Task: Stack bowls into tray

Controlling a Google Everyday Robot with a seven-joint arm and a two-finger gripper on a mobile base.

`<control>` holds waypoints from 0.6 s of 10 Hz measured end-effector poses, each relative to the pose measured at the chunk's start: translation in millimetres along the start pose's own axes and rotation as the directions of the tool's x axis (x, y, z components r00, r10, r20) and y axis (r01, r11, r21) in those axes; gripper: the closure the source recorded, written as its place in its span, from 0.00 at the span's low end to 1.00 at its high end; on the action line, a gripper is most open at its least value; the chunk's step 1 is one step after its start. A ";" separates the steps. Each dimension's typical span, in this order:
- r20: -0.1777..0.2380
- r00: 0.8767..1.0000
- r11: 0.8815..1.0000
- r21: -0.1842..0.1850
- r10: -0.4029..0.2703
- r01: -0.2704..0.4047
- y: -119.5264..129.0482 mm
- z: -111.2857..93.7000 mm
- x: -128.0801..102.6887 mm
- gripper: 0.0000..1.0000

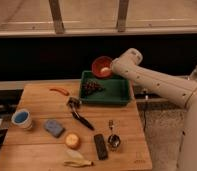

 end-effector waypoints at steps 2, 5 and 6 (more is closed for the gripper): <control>-0.044 0.997 0.994 0.099 0.056 -0.052 -33.0 31.0 -0.3 1.00; -0.090 0.984 0.958 0.255 0.155 -0.128 -101.8 54.6 4.8 1.00; -0.108 0.977 0.943 0.298 0.184 -0.145 -117.4 61.9 9.9 1.00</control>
